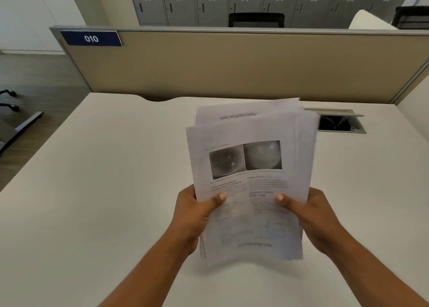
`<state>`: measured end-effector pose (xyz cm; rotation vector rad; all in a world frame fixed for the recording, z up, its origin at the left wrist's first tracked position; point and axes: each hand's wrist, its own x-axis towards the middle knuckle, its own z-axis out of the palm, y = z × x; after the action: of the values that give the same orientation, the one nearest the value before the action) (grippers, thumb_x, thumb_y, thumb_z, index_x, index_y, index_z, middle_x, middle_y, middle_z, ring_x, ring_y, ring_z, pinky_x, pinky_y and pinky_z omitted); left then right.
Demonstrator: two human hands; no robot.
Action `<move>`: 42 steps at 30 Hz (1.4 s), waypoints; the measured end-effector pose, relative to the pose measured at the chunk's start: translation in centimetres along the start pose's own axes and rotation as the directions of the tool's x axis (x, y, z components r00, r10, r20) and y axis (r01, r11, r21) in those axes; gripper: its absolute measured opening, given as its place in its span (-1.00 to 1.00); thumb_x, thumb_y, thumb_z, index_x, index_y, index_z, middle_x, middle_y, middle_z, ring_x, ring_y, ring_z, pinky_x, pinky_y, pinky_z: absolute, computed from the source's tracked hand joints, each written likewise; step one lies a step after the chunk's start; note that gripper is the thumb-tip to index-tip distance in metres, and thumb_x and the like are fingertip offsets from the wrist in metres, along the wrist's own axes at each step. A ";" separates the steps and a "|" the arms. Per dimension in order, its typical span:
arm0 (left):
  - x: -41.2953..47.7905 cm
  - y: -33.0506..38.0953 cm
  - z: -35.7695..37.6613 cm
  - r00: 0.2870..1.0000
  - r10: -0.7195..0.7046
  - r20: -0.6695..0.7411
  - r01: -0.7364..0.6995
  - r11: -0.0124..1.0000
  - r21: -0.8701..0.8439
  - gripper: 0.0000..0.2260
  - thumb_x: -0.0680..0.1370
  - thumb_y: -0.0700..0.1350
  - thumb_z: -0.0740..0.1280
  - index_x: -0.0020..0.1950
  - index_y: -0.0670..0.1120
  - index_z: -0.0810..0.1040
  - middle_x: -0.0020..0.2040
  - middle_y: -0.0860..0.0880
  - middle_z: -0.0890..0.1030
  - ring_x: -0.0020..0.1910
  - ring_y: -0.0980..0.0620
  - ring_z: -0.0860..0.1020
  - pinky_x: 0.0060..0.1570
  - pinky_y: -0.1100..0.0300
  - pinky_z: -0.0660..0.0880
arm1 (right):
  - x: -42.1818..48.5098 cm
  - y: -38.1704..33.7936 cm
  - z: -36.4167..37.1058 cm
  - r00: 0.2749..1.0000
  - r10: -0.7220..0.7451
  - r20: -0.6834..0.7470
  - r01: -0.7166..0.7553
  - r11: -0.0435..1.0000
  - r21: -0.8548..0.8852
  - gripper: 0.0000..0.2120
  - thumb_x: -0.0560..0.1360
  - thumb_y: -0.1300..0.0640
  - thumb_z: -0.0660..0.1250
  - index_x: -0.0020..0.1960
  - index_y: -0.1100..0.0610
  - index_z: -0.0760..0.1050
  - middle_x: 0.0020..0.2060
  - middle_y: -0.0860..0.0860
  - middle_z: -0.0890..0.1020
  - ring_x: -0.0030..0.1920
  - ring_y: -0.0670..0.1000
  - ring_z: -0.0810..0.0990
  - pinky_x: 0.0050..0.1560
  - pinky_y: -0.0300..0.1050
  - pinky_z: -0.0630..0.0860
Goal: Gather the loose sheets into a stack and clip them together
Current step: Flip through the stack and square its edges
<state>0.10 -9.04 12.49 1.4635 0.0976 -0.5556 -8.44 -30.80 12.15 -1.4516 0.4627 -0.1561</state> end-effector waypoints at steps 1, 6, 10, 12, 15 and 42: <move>0.3 0.2 0.3 0.998 0.059 -0.022 -0.059 0.998 0.003 -0.77 0.47 -0.25 0.50 0.09 -0.02 0.69 0.00 -0.04 0.76 0.01 -0.13 0.72 0.02 -0.10 0.68 | 0.4 -0.4 0.3 0.999 -0.035 -0.008 0.035 0.999 0.011 -0.72 0.33 0.11 0.49 0.03 0.12 0.67 -0.06 0.04 0.76 0.00 0.12 0.72 -0.12 -0.12 0.65; 1.9 1.6 1.2 0.942 0.335 -0.015 -0.332 0.938 0.097 -0.65 0.44 -0.23 0.54 -0.02 0.25 0.68 -0.03 0.08 0.74 0.01 0.00 0.71 -0.06 0.05 0.69 | 2.2 -1.6 1.3 0.977 -0.203 0.059 0.201 0.979 0.030 -0.70 0.39 0.23 0.42 0.08 -0.03 0.69 0.06 0.08 0.72 0.07 0.09 0.69 -0.02 -0.06 0.63; 2.7 2.0 1.3 0.933 0.358 -0.023 -0.351 0.924 0.151 -0.63 0.38 0.00 0.56 0.16 0.08 0.63 0.02 0.00 0.73 0.02 -0.06 0.71 -0.08 -0.09 0.70 | 2.9 -2.3 1.4 0.975 -0.220 0.026 0.219 0.975 0.018 -0.76 0.34 0.21 0.44 -0.01 0.03 0.69 -0.07 0.03 0.76 -0.01 0.10 0.72 -0.12 -0.12 0.64; 2.7 2.6 1.2 0.919 0.392 -0.044 -0.382 0.912 0.153 -0.66 0.36 0.09 0.52 0.12 0.12 0.63 -0.02 0.03 0.72 0.01 -0.07 0.70 -0.09 -0.08 0.70 | 3.0 -2.7 1.4 0.967 -0.253 0.019 0.253 0.967 -0.003 -0.76 0.33 0.21 0.44 -0.07 -0.05 0.71 -0.11 -0.01 0.76 -0.03 0.07 0.72 -0.12 -0.08 0.65; 2.3 4.2 1.4 0.891 0.450 -0.056 -0.443 0.890 0.110 -0.66 0.30 0.24 0.47 0.03 0.19 0.64 -0.09 0.07 0.72 0.00 -0.08 0.69 -0.11 -0.01 0.71 | 3.2 -3.7 1.2 0.947 -0.321 0.010 0.321 0.946 -0.038 -0.71 0.32 0.18 0.43 -0.11 -0.20 0.70 -0.15 -0.08 0.74 -0.06 0.03 0.71 -0.09 -0.02 0.66; 1.8 5.8 1.0 0.826 0.546 0.142 -0.561 0.820 0.109 -0.38 0.23 0.52 0.36 0.19 0.25 0.55 0.12 0.12 0.70 0.15 0.02 0.66 -0.01 0.14 0.68 | 2.5 -6.2 0.1 0.967 -0.245 0.072 0.238 0.967 0.086 -0.33 0.18 -0.54 0.32 0.04 -0.09 0.68 -0.06 0.01 0.70 0.00 0.06 0.68 -0.04 0.06 0.63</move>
<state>3.80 -10.48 17.15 1.5122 -0.4559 -0.1560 -5.06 -32.41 17.71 -1.4296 0.2082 -0.3046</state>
